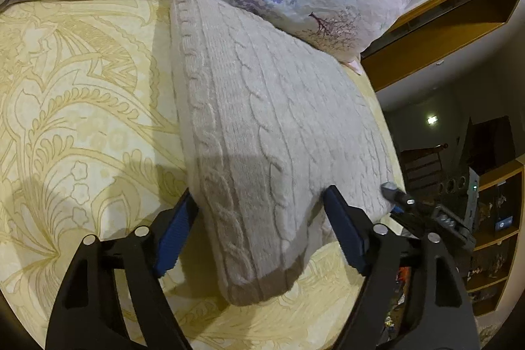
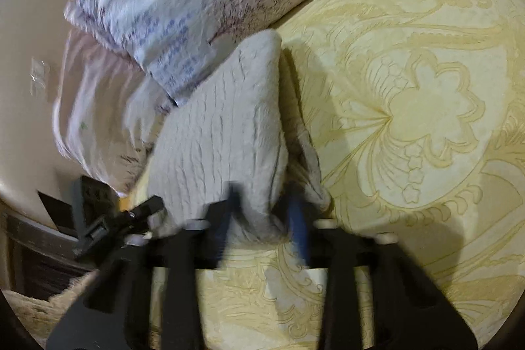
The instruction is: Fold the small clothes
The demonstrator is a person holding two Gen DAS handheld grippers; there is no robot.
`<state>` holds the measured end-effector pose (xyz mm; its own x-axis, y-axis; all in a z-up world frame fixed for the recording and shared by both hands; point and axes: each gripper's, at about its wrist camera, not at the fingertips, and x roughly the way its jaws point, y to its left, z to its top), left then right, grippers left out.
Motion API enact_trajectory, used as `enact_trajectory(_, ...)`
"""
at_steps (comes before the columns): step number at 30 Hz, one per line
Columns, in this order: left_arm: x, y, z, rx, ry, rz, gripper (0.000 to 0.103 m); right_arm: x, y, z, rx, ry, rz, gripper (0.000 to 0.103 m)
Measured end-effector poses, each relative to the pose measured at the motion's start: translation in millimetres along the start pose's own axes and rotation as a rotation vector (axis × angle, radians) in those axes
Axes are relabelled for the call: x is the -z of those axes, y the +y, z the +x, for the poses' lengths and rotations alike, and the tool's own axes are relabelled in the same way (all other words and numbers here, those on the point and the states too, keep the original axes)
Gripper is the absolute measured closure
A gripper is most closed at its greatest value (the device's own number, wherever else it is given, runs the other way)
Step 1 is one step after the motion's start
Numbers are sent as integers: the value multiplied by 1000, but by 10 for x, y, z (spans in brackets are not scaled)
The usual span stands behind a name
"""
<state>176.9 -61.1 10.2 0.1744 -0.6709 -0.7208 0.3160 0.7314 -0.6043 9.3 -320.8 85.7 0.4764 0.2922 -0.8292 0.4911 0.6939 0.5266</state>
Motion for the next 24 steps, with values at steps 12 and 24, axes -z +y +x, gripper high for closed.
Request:
enact_trajectory(12,39,22,-12,18,12,-21,28,-84,73,-171,172,-62,-102,94)
enact_trajectory(24,-217,202,-66,28,-39,-134,26,-719,195,-219,115,-87,-154,55)
